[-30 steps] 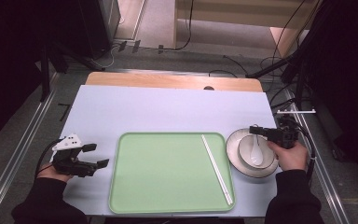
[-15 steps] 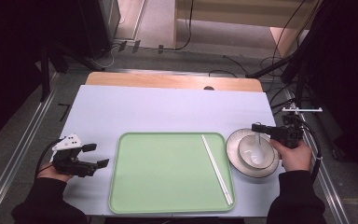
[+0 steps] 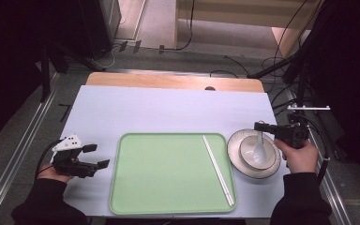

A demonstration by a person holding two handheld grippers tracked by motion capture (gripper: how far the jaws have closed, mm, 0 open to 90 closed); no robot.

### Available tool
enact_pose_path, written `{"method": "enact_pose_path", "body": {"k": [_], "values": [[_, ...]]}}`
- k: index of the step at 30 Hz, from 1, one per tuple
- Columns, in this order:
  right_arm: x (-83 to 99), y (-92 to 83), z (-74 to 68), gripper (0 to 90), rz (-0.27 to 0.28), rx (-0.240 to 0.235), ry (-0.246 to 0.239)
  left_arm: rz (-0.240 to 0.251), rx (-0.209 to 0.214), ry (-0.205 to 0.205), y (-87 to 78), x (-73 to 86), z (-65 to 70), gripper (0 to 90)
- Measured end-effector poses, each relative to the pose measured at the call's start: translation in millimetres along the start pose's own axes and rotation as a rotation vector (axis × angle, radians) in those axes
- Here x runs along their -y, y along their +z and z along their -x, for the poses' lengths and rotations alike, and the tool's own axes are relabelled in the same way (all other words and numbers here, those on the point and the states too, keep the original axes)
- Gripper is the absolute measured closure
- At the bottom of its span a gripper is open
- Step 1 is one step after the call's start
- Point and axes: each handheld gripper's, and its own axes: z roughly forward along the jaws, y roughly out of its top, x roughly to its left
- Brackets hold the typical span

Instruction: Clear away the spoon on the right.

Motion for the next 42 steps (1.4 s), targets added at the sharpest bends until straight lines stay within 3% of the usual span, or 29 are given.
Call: {"method": "enact_pose_path", "body": {"k": [10,25,42], "values": [[-1.8,-2.6,-17.9,85.9,-0.008,-0.022,-0.028,0.001,0.001,-0.005,-1.1,0.0,0.3,17.4],[-0.1,12.0,-45.1,85.9,-0.051,-0.074,-0.072,0.006,-0.005,0.003,-3.3,0.8,0.6,17.4],[6.3,31.2,-64.9,85.8,-0.090,-0.110,-0.117,0.011,-0.007,0.003,-3.9,0.8,1.5,17.4]]}}
